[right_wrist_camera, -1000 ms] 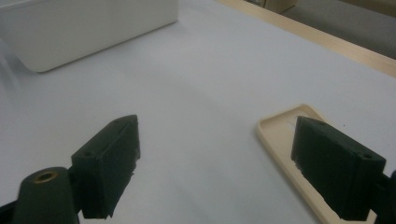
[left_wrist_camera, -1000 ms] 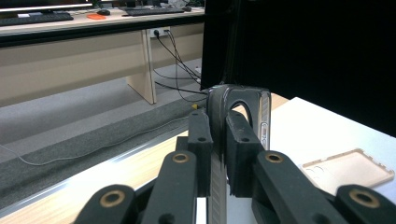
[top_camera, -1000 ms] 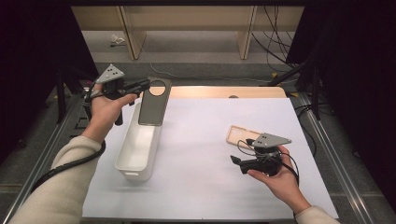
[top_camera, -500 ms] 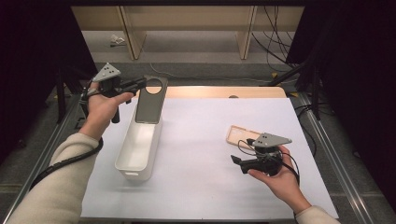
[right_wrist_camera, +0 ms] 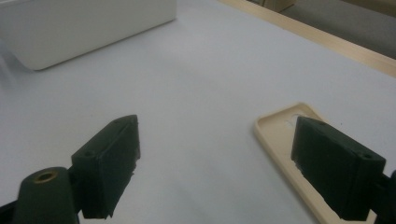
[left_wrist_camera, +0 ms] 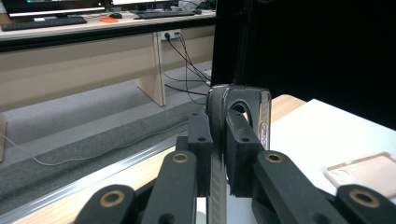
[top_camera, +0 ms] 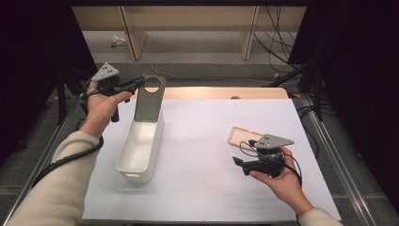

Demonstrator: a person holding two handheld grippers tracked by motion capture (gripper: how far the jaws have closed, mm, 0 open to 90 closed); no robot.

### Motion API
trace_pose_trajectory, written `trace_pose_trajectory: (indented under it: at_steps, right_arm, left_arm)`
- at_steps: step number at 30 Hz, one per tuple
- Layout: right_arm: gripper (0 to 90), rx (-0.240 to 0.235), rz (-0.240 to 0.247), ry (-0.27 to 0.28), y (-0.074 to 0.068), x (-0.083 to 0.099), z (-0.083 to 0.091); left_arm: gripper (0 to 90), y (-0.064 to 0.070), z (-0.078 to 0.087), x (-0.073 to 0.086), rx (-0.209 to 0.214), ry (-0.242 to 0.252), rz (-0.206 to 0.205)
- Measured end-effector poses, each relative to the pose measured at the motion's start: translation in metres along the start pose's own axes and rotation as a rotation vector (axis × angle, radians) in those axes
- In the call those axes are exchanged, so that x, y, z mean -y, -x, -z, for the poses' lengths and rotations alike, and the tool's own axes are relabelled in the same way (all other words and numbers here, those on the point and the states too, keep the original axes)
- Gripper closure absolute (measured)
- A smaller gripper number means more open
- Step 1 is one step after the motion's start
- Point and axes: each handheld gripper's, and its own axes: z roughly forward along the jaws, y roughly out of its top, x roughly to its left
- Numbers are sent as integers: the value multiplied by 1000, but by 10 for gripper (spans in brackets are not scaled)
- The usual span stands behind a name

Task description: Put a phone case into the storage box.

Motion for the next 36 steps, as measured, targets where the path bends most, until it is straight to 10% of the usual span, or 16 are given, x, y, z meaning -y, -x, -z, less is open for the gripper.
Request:
trace_pose_trajectory:
  at_steps: [36]
  right_arm:
    - [164,-6,-3,-4,1,1,-1]
  left_arm:
    - [817,-21,-14,13,-10,-1,-5]
